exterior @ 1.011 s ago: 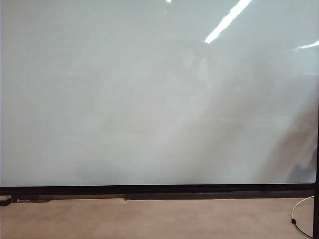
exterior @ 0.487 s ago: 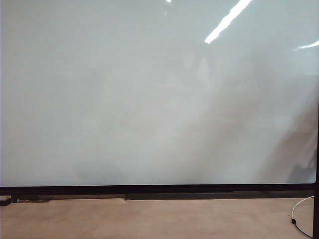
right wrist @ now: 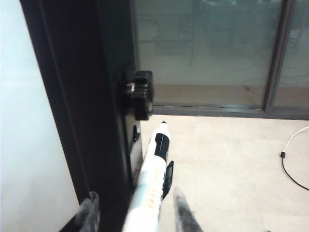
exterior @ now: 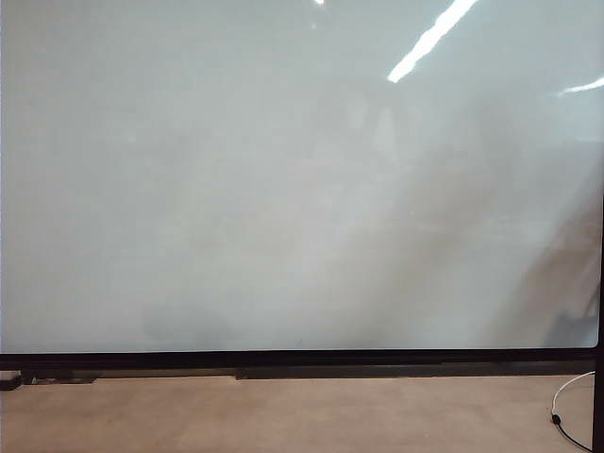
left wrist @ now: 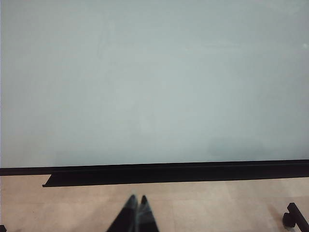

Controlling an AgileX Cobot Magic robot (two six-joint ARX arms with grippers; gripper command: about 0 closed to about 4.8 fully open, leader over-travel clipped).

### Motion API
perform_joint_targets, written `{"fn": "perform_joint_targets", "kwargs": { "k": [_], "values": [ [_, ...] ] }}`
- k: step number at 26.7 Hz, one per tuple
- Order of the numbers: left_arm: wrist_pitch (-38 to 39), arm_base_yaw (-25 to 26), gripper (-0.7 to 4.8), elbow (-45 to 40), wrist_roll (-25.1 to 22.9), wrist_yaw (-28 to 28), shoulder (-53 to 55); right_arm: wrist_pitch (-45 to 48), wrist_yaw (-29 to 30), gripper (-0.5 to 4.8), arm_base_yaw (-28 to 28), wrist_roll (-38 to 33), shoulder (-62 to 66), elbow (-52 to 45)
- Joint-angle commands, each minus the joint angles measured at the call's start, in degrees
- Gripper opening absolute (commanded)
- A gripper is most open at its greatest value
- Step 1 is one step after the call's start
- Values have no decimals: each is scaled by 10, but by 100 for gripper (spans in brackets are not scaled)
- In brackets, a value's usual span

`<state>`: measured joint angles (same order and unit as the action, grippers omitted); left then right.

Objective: Pick up the pen on the shelf to the right of the whiteboard and draw a rectangle.

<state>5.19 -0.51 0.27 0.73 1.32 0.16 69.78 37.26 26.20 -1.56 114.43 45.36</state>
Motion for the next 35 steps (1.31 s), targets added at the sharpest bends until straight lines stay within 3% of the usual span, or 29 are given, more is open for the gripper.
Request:
{"fn": "perform_joint_targets", "kwargs": {
  "k": [1,6,8,22,25,30,31,32,35],
  "values": [
    [-5,0,-4,1,-1,0,0,17,-1,198,-1,1,-1,2],
    [-5,0,-4,1,-1,0,0,17,-3,194,-1,1,-1,2],
    [-5,0,-4,1,-1,0,0,17,-2,136,-1,1,-1,2],
    [-5,0,-4,1,-1,0,0,16,-2,133,-1,1,-1,2],
    [-5,0,-4,1,-1,0,0,16,-2,105,-1,1,-1,2],
    [-5,0,-4,1,-1,0,0,16,-2,103,-1,1,-1,2],
    [-5,0,-4,1,-1,0,0,16,-2,97,-1,1,-1,2],
    [-5,0,-4,1,-1,0,0,16,-2,44,-1,1,-1,2],
    [-5,0,-4,1,-1,0,0,16,-1,19,-1,1,-1,2]
  ]
}}
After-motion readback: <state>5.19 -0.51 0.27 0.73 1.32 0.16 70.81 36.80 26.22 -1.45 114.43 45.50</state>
